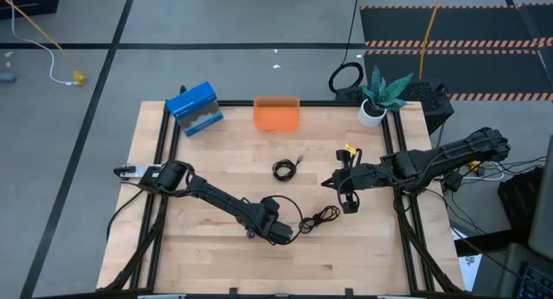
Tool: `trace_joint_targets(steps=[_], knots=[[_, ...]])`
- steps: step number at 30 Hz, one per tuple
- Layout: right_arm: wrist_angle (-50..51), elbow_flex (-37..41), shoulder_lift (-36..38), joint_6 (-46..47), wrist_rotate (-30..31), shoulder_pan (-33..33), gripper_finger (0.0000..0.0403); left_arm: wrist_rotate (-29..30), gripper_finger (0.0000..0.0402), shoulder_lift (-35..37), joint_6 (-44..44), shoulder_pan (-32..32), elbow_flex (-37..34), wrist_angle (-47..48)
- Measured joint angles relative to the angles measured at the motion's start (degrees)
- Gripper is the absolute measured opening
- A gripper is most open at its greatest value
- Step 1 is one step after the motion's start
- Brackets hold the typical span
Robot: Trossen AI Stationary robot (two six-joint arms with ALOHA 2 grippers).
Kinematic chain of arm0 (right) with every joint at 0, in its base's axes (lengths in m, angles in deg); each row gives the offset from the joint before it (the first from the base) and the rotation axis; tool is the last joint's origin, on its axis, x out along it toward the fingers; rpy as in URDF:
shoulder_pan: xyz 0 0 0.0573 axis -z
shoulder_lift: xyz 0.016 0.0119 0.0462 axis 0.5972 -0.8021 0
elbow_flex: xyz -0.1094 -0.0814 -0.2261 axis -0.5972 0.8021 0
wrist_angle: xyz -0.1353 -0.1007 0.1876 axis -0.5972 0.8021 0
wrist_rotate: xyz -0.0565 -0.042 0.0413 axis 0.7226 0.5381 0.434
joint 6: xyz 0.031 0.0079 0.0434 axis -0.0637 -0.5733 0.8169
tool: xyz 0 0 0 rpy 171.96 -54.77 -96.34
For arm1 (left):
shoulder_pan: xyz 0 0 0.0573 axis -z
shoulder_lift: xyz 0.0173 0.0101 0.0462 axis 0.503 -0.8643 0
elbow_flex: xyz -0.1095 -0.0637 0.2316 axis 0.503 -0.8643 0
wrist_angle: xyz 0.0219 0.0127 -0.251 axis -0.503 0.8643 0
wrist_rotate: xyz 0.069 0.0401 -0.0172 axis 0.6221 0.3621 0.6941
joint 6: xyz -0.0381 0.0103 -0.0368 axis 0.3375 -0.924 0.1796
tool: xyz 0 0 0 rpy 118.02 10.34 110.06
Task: Pick and place USB-C Cables
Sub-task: Put the blue charger cable into the orange bin
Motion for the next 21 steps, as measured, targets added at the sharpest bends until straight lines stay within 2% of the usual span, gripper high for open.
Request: trace_joint_targets(steps=[15, 21], knots=[[0.0, 0.0, 0.0, -0.1, 0.0, 0.0, 0.0000, -0.5, 0.0143, -0.1, -0.6, -0.4, 0.0, 0.1], [0.3, 0.0, 0.0, 1.7, -0.2, 0.0, 0.0000, -1.5, 0.0091, -0.1, -2.2, -1.0, 0.0, -0.4]])
